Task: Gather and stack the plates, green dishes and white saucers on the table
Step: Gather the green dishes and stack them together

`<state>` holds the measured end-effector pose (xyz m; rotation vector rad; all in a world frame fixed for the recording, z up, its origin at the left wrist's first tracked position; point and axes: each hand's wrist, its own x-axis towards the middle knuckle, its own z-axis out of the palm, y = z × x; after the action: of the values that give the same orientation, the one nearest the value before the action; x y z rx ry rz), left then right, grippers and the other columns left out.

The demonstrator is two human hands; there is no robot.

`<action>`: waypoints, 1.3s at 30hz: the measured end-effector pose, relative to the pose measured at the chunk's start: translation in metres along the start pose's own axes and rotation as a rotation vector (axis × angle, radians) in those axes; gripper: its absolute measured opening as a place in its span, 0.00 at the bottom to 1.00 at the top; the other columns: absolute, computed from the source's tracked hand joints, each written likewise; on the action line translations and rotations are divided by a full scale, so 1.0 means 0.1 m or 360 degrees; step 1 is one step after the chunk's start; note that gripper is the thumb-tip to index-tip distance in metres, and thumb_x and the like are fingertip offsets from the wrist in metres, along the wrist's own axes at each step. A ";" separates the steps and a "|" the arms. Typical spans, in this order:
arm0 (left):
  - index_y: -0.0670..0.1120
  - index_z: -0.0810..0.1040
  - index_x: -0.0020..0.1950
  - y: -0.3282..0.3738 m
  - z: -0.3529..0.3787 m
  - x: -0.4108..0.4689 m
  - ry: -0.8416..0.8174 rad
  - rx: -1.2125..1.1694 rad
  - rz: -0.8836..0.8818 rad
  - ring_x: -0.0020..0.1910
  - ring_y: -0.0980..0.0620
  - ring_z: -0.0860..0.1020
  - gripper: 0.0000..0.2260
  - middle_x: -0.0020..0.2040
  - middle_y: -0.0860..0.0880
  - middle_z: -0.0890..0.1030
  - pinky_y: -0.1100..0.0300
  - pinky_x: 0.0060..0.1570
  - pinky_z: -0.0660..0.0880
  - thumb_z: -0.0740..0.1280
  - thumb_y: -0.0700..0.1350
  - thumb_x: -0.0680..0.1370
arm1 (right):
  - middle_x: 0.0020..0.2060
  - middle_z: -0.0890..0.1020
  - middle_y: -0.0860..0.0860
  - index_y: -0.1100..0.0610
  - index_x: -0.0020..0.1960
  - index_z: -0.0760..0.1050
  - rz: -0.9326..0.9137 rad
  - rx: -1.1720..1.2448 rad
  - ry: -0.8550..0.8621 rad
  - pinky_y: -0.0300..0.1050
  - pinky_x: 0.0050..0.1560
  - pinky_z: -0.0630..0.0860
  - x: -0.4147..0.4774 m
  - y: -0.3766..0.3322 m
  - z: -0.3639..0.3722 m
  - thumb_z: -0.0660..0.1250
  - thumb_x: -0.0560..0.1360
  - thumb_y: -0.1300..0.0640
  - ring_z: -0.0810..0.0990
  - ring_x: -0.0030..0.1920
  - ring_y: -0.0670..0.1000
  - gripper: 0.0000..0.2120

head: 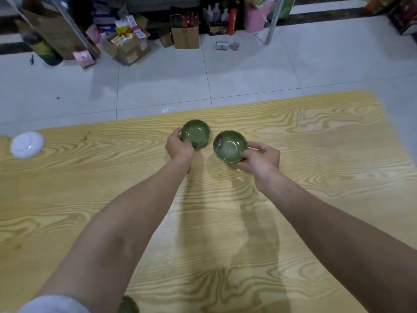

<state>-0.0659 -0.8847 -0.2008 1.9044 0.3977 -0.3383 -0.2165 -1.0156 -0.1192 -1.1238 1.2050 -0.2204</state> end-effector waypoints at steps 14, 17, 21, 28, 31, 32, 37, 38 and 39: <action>0.47 0.77 0.68 -0.25 -0.55 -0.83 0.0005 -0.0108 0.0037 0.55 0.44 0.81 0.22 0.59 0.47 0.80 0.48 0.58 0.79 0.64 0.30 0.77 | 0.42 0.85 0.58 0.60 0.50 0.79 -0.0107 0.0060 -0.0140 0.47 0.41 0.84 -0.63 -0.03 -0.23 0.71 0.69 0.74 0.87 0.38 0.55 0.14; 0.47 0.78 0.67 -0.34 -0.71 -1.17 0.0018 -0.0137 0.0075 0.52 0.46 0.81 0.22 0.57 0.49 0.80 0.49 0.54 0.81 0.65 0.30 0.77 | 0.41 0.85 0.57 0.60 0.50 0.80 -0.0148 0.0093 -0.0173 0.46 0.41 0.84 -0.91 0.07 -0.33 0.71 0.69 0.74 0.86 0.37 0.54 0.14; 0.48 0.78 0.66 -0.54 -0.91 -1.66 0.0005 -0.0242 0.0039 0.47 0.47 0.83 0.22 0.57 0.48 0.80 0.49 0.47 0.83 0.65 0.30 0.77 | 0.42 0.84 0.58 0.60 0.48 0.80 -0.0159 0.0122 -0.0214 0.44 0.38 0.83 -1.26 0.31 -0.50 0.71 0.69 0.75 0.86 0.39 0.55 0.14; 0.45 0.79 0.64 -1.12 -1.29 -2.40 0.0000 -0.0301 -0.0057 0.47 0.44 0.84 0.19 0.56 0.46 0.81 0.49 0.42 0.84 0.66 0.28 0.76 | 0.45 0.84 0.59 0.59 0.50 0.80 -0.0089 0.0096 -0.0244 0.47 0.43 0.84 -1.75 0.87 -0.80 0.70 0.70 0.74 0.87 0.40 0.58 0.15; 0.44 0.79 0.64 -1.38 -1.42 -2.63 -0.0007 -0.0354 -0.0167 0.43 0.46 0.84 0.19 0.55 0.46 0.80 0.54 0.39 0.83 0.66 0.27 0.77 | 0.45 0.85 0.59 0.58 0.51 0.80 -0.0045 0.0089 -0.0243 0.47 0.44 0.84 -1.92 1.15 -0.93 0.70 0.70 0.73 0.87 0.39 0.57 0.14; 0.44 0.79 0.63 -1.46 -1.46 -2.69 -0.0009 -0.0356 -0.0195 0.40 0.47 0.84 0.19 0.54 0.47 0.80 0.57 0.36 0.83 0.65 0.27 0.77 | 0.45 0.85 0.59 0.58 0.52 0.80 -0.0029 0.0083 -0.0236 0.48 0.45 0.84 -1.96 1.24 -0.97 0.70 0.71 0.73 0.87 0.40 0.57 0.15; 0.43 0.81 0.61 -1.70 -1.59 -2.85 -0.0008 -0.0360 -0.0280 0.37 0.51 0.84 0.17 0.49 0.51 0.81 0.61 0.33 0.81 0.67 0.27 0.76 | 0.46 0.84 0.59 0.62 0.57 0.81 0.0027 0.0094 -0.0199 0.46 0.41 0.84 -2.09 1.58 -1.05 0.69 0.71 0.74 0.86 0.44 0.57 0.17; 0.43 0.81 0.60 -1.72 -1.62 -2.87 -0.0010 -0.0364 -0.0303 0.36 0.51 0.84 0.17 0.48 0.51 0.81 0.60 0.34 0.81 0.67 0.28 0.76 | 0.47 0.84 0.59 0.62 0.57 0.81 0.0033 0.0080 -0.0195 0.44 0.39 0.83 -2.11 1.63 -1.06 0.69 0.71 0.74 0.86 0.43 0.56 0.17; 0.43 0.81 0.59 -1.75 -1.64 -2.87 -0.0015 -0.0370 -0.0323 0.37 0.50 0.84 0.16 0.48 0.51 0.81 0.59 0.35 0.82 0.67 0.28 0.76 | 0.47 0.84 0.58 0.62 0.57 0.81 0.0037 0.0054 -0.0191 0.43 0.38 0.83 -2.13 1.67 -1.06 0.69 0.71 0.74 0.86 0.42 0.55 0.17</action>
<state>-0.3928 -0.7046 -0.1701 1.6387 0.6003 -0.4160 -0.4575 -0.8531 -0.1085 -1.0779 1.1034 -0.1530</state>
